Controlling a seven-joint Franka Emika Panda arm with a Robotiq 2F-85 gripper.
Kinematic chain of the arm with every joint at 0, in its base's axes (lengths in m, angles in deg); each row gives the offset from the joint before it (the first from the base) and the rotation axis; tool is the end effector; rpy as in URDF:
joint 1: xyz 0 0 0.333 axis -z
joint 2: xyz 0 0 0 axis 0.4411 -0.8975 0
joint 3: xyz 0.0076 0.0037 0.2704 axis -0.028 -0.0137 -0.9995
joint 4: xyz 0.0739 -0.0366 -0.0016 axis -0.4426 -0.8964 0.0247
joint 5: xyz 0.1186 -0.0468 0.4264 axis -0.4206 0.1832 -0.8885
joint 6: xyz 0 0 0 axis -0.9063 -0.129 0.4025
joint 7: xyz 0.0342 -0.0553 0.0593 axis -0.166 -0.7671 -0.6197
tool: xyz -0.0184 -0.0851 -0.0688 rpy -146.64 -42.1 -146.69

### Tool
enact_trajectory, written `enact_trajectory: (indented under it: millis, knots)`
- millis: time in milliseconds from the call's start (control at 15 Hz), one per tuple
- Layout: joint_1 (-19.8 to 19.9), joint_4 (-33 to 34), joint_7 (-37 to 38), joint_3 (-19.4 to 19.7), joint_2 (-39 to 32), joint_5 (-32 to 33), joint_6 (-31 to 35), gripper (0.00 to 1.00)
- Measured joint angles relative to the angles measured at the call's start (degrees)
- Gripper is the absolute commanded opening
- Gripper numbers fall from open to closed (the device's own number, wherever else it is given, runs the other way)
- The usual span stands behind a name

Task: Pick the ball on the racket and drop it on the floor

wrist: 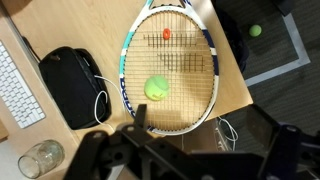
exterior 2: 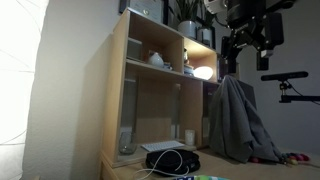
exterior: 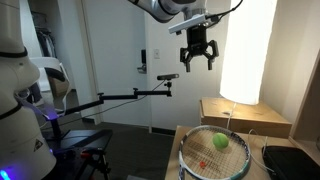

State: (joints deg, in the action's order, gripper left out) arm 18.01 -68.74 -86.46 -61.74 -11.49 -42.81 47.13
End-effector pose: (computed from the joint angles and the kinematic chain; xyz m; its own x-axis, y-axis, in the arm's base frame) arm 0.6497 0.1763 0.4123 0.6944 0.7140 -0.0895 0.7150 -0.6706 0.1974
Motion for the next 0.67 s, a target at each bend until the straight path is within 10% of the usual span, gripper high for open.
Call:
enact_trajectory:
  millis: [667]
  knots:
    - [0.12,8.72,-1.69,0.2,-9.58,0.05,-6.15,1.0]
